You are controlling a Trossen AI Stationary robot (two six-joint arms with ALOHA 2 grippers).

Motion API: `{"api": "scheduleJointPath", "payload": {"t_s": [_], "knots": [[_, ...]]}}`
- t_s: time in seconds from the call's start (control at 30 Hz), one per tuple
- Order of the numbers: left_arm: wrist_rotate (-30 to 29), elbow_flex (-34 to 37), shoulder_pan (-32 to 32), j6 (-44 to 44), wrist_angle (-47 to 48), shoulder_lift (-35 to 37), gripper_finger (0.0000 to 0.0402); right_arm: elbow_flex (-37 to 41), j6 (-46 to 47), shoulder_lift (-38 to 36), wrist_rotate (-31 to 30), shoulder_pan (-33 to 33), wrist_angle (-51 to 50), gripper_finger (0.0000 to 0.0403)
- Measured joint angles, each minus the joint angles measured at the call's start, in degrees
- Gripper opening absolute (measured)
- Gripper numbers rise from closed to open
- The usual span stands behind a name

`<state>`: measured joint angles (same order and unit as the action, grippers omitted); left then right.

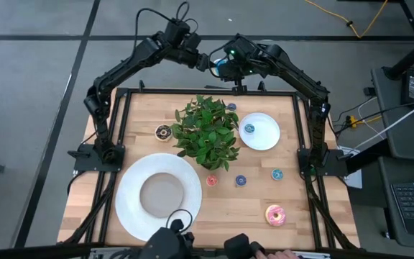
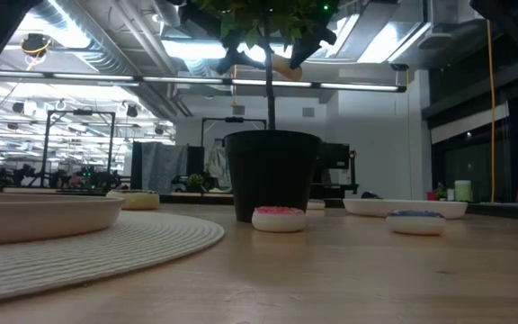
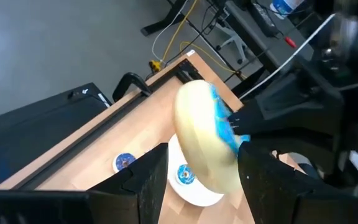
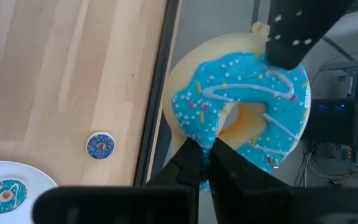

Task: Pick & Place donuts
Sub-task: Put the large light blue donut on the brown plate

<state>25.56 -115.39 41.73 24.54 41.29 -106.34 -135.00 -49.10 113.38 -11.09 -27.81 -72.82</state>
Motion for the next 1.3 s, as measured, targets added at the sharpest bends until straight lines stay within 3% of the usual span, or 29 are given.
{"api": "scheduleJointPath", "payload": {"t_s": [0.23,0.43,0.93,1.13,1.3], "knots": [[0.2,0.0,-0.2,-0.1,-0.6,-0.1,0.0184,0.0,0.0,0.0,0.0,0.0,0.2,0.0023],[4.1,0.0,-0.5,0.2,-0.8,-0.4,0.0169,0.0,0.0,0.0,0.0,0.0,0.5,0.0023],[4.0,0.0,-0.3,-1.2,-1.1,-0.5,0.0046,0.0,0.0,0.0,0.0,0.0,0.6,0.0026],[4.0,0.0,-0.3,-1.7,-1.2,-0.5,0.0007,0.0,-0.8,0.0,-0.8,0.0,0.6,0.0063],[4.0,0.0,0.0,-1.4,-1.2,-0.5,0.0008,0.0,-0.6,0.0,-3.5,0.0,0.7,0.0116]]}}
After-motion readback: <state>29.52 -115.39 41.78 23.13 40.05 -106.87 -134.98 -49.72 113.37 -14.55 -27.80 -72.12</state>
